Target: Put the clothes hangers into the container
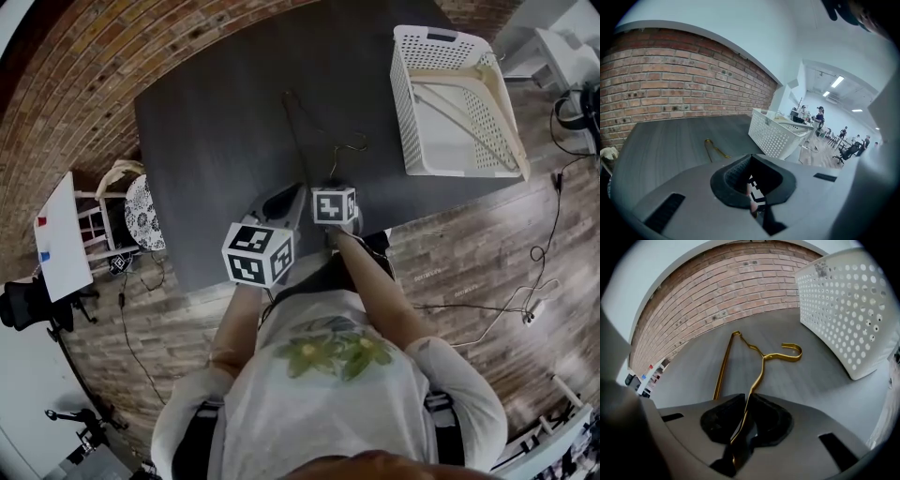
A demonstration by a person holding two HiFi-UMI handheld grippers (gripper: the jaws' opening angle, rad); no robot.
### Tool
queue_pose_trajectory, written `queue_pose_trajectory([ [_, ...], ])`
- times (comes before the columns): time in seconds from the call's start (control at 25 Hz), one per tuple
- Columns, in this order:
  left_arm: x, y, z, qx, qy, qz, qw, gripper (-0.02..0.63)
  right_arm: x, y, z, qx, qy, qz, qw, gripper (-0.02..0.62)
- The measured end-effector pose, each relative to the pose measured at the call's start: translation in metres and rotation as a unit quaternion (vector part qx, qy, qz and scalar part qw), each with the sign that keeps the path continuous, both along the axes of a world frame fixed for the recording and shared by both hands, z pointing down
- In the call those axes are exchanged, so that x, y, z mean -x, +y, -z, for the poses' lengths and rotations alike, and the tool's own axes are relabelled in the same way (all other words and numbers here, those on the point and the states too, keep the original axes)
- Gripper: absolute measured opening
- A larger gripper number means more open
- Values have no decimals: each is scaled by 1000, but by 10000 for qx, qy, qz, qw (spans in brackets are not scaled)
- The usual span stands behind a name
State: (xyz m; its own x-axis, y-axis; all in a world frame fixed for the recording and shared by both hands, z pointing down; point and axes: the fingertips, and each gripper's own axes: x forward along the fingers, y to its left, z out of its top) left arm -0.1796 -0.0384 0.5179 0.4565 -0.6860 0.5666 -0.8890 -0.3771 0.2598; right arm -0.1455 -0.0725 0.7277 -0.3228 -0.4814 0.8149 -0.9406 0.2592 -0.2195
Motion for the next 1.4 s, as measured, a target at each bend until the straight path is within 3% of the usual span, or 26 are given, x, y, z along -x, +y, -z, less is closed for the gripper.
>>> queue_pose_trajectory([
  [0.24, 8, -3, -3, 29, 62, 60, 10000, 29, -3, -3, -2, -19, 157, 254, 9996, 52],
  [0.44, 10, -6, -4, 40, 103, 81, 9999, 29, -13, -4, 4, -368, 482, 1006, 9931, 38],
  [0.76, 12, -12, -1, 15, 155, 67, 9999, 29, -35, -11, 25, -678, 469, 1031, 9912, 38],
  [1.4, -8, -14, 24, -194, 465, -130, 9986, 29, -51, -22, 143, -1689, 320, 1182, 9780, 38],
])
